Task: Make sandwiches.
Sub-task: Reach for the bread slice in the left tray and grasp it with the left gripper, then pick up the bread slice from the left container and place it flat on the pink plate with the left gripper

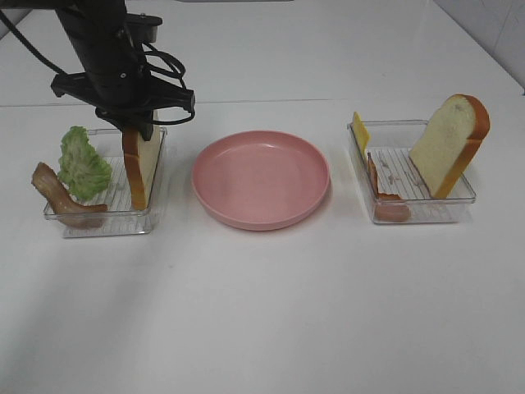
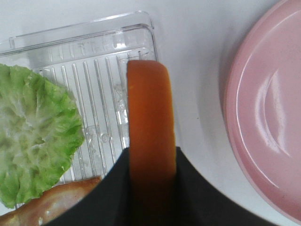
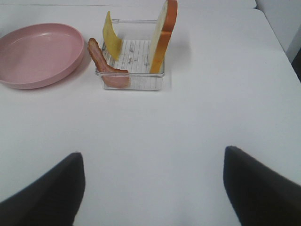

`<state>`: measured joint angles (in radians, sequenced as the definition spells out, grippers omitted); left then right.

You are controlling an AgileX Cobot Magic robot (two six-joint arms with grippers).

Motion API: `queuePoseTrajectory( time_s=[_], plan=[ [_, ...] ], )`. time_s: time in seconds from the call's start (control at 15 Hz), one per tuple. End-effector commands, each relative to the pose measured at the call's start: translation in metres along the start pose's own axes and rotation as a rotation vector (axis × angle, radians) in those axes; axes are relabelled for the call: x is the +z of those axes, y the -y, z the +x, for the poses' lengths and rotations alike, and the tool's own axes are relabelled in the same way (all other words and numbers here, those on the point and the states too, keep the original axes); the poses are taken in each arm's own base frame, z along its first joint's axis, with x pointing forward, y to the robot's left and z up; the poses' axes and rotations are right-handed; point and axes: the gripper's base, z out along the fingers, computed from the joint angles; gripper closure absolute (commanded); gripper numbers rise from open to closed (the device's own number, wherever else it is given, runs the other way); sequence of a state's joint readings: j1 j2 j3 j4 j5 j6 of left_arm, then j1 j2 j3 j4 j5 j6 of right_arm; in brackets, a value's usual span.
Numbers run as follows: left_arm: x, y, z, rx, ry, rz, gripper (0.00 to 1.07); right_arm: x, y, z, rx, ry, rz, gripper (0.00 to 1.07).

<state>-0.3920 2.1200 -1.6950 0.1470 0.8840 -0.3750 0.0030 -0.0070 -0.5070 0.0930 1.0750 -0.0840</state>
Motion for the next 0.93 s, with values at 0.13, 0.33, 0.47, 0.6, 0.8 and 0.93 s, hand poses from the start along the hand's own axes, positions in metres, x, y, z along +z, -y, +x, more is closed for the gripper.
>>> queuePoseTrajectory(
  time_s=[0.13,0.33,0.47,0.6,0.8,0.93],
  plan=[
    [-0.005,0.001,0.0,-0.004,0.002,-0.001,1.07,-0.001,0.0,0.0,-0.004,0.023,0.005,0.31],
    [-0.033,-0.001,-0.002,-0.018,0.025,0.013,1.07,-0.001,0.0,0.0,-0.004,0.023,0.005,0.31],
    [-0.062,-0.002,-0.005,-0.005,0.076,0.045,1.07,-0.001,0.0,0.0,-0.004,0.023,0.005,0.31],
    [-0.09,-0.001,-0.007,-0.018,0.134,0.106,1.07,-0.001,0.0,0.0,-0.004,0.023,0.005,0.31],
    [-0.102,0.012,-0.013,-0.01,0.182,0.266,1.07,-0.001,0.0,0.0,-0.004,0.023,0.005,0.31],
    [-0.099,0.02,-0.016,-0.006,0.211,0.348,1.07,-0.001,0.0,0.0,-0.004,0.023,0.005,0.31]
  ],
)
